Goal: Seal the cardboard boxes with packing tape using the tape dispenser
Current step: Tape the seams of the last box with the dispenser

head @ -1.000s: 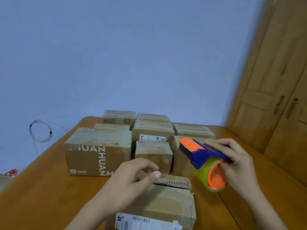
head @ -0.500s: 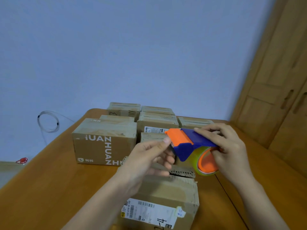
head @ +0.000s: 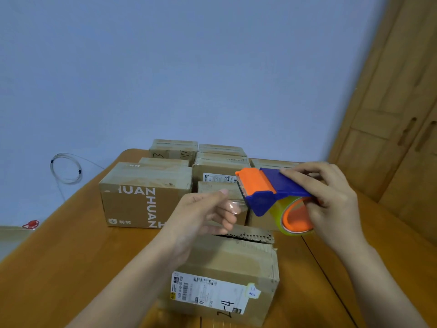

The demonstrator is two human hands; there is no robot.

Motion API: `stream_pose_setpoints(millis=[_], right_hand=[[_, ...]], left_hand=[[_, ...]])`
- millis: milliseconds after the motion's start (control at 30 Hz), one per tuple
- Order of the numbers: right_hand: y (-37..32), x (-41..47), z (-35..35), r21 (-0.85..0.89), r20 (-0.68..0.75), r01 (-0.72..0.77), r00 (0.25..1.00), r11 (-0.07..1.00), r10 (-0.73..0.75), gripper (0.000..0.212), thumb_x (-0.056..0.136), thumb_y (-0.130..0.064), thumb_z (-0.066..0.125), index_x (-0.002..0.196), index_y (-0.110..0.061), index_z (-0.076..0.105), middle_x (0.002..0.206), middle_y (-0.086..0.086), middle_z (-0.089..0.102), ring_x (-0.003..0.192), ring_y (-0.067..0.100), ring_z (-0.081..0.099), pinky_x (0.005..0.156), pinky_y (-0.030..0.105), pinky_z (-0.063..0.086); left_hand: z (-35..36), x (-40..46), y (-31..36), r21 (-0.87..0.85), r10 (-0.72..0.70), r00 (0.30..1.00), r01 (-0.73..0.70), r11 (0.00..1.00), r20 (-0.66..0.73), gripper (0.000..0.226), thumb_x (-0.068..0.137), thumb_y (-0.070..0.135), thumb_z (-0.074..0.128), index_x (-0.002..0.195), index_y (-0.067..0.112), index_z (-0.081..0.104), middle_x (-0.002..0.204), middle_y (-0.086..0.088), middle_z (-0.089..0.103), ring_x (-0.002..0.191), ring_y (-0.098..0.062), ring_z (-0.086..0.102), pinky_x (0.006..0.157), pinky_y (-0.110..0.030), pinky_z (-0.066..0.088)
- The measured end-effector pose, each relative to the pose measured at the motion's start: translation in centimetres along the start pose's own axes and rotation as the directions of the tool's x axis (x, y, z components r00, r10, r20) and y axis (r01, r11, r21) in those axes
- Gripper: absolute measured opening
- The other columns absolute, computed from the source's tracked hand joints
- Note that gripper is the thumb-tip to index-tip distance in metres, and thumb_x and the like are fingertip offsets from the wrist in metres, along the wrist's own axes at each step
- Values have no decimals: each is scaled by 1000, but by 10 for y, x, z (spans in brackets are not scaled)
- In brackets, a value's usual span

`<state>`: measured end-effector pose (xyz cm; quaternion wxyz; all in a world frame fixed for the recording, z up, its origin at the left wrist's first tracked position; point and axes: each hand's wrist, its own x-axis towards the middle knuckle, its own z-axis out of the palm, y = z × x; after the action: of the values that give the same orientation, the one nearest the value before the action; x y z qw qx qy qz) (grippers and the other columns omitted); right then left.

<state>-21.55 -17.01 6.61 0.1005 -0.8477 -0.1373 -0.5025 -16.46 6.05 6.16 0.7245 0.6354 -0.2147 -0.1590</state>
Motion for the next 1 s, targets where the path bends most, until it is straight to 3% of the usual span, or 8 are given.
stream_pose_setpoints(millis=[133, 233, 367, 467, 567, 667, 767, 1000], right_hand=[[2, -2, 0, -35, -41, 6, 999, 999, -8, 51, 76, -6, 35, 116, -10, 68, 107, 11, 62, 100, 22, 49, 81, 34, 46], [9, -4, -9, -49, -83, -9, 997, 999, 5, 54, 73, 7, 40, 118, -12, 64, 106, 12, 62, 101, 22, 49, 86, 15, 37], [10, -6, -10, -46, -69, 20, 997, 999, -23, 63, 72, 14, 49, 122, -22, 61, 111, 5, 57, 103, 23, 49, 85, 14, 37], [6, -10, -4, -31, -51, 45, 998, 999, -46, 54, 80, 6, 47, 123, -24, 58, 114, 2, 55, 104, 21, 49, 83, 19, 40], [3, -11, -3, -18, -45, 50, 998, 999, -51, 43, 85, -8, 39, 121, -18, 61, 111, 7, 60, 104, 20, 49, 82, 20, 41], [2, -12, -3, -27, -31, 42, 999, 999, -43, 41, 86, -13, 38, 119, -11, 62, 109, 12, 62, 104, 21, 49, 76, 30, 46], [4, -12, -4, -37, -15, 34, 999, 999, -34, 40, 88, -16, 41, 120, -11, 63, 111, 11, 62, 105, 22, 49, 74, 38, 49], [7, -10, -10, -120, 11, 89, 996, 989, -89, 39, 96, -30, 43, 121, -8, 64, 119, 7, 55, 109, 23, 50, 77, 37, 48]], left_hand=[[0, 1, -4, -17, 3, 995, -4, 1000, -95, 37, 92, 31, 56, 72, 4, 72, 67, -13, 66, 59, -20, 62, 64, -32, 55], [-6, 3, -6, -78, -22, 985, 9, 997, -170, 41, 89, 38, 55, 66, 6, 69, 64, -12, 64, 57, -21, 61, 61, -33, 55], [-1, 0, -6, -67, -85, 996, 84, 994, -7, 67, 75, 66, 40, 72, 6, 68, 70, -12, 65, 62, -20, 62, 61, -34, 55], [13, -1, -5, -51, -82, 987, 89, 995, 140, 80, 70, 73, 32, 88, 4, 67, 76, -11, 67, 67, -19, 63, 63, -36, 57], [21, 1, -7, -55, 3, 989, 5, 998, 148, 79, 74, 61, 42, 105, -8, 62, 73, -10, 68, 66, -17, 64, 67, -35, 60], [21, 1, -7, -25, 56, 991, -53, 998, 123, 62, 81, 47, 45, 100, -9, 62, 68, -5, 67, 63, -15, 64, 68, -32, 59], [18, 3, -6, 2, 44, 989, -45, 999, 144, 51, 85, 43, 46, 95, -4, 64, 70, -6, 68, 65, -15, 65, 69, -30, 59], [11, 7, 2, 112, -11, 984, -9, 994, 179, 40, 98, 27, 42, 98, -4, 66, 75, -11, 70, 69, -17, 66, 70, -27, 58]])
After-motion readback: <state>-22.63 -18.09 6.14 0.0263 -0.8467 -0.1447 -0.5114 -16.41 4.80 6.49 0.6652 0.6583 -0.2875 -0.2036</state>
